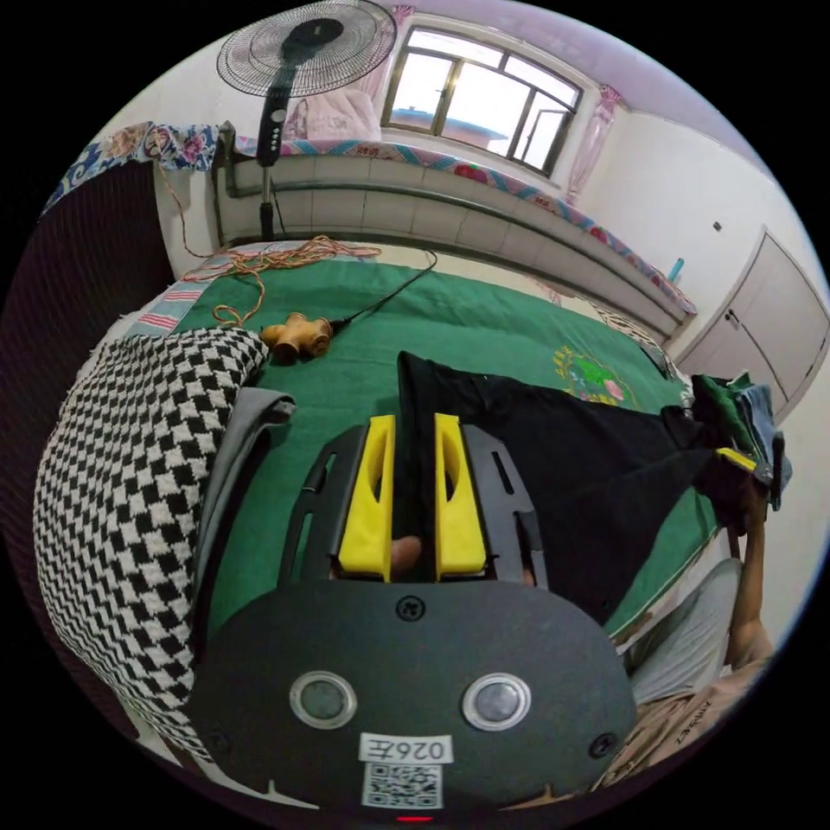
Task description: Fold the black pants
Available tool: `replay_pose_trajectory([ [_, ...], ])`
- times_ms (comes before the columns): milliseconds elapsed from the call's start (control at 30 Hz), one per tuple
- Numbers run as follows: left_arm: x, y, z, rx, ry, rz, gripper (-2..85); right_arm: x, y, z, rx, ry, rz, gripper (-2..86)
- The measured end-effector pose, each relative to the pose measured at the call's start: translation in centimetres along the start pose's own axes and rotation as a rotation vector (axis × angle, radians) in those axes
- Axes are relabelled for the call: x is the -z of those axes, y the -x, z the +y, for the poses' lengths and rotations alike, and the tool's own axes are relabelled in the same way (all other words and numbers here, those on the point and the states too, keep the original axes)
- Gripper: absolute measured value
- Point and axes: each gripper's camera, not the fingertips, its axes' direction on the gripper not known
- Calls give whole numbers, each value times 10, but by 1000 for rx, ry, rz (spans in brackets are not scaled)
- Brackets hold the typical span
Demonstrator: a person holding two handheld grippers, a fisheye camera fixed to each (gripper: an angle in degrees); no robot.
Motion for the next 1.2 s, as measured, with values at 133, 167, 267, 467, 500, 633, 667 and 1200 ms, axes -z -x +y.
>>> replay_pose_trajectory([
  [133,-29,13,-21,29,66,20,177,9,-4,-18,-65,-235,-52,-1],
  [167,-38,18,-25,56,88,82,203,6,-5,-22,-67,-247,-72,2],
  [267,-62,28,-33,119,157,297,228,-20,-10,-41,-94,-212,-179,42],
  [467,-82,19,-47,30,289,243,140,-105,-28,-63,-173,91,-327,129],
  [500,-84,9,-50,-40,324,137,123,-109,-34,-61,-204,61,-345,109],
  [633,-88,-14,-61,-142,402,96,57,-103,-57,-56,-232,59,-336,-2],
  [667,-85,-19,-64,-182,402,74,49,-101,-61,-53,-252,49,-340,-7],
  [1200,-32,52,-54,0,193,-148,43,18,-174,-66,-309,-252,-259,-13],
])
